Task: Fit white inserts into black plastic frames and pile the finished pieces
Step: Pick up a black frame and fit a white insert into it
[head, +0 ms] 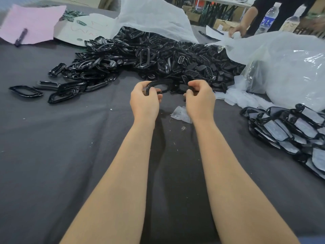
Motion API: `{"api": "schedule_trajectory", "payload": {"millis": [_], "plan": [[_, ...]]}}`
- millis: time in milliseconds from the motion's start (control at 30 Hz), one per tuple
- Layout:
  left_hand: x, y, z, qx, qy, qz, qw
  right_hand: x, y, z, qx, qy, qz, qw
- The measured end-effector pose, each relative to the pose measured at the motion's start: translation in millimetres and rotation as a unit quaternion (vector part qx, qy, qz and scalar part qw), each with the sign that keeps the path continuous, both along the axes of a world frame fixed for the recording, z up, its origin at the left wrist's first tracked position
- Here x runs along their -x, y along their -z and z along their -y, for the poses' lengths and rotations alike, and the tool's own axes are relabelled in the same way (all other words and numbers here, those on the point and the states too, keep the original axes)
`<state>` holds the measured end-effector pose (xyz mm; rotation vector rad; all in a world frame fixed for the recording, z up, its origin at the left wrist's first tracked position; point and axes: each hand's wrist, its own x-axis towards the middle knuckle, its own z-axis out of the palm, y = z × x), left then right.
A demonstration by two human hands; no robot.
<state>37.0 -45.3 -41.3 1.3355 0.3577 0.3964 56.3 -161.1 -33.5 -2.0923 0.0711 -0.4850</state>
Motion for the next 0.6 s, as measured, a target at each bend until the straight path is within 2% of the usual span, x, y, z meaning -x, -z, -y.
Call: {"api": "schedule_trajectory", "payload": {"millis": [67,167,333,600], "plan": [[0,0,1,-0.010,0.009,0.000,1.000,3,-5,3,-0.165,-0.044,-0.016,0.985],[0,0,3,-0.027,0.012,0.007,1.000,8,-6,6,-0.271,-0.092,-0.033,0.958],[0,1,4,-0.040,0.017,0.013,0.999,15,-6,5,-0.314,-0.106,-0.045,0.942],[-2,1,5,-0.024,0.022,0.025,0.999,15,-5,0,-0.329,-0.101,-0.050,0.937]]}}
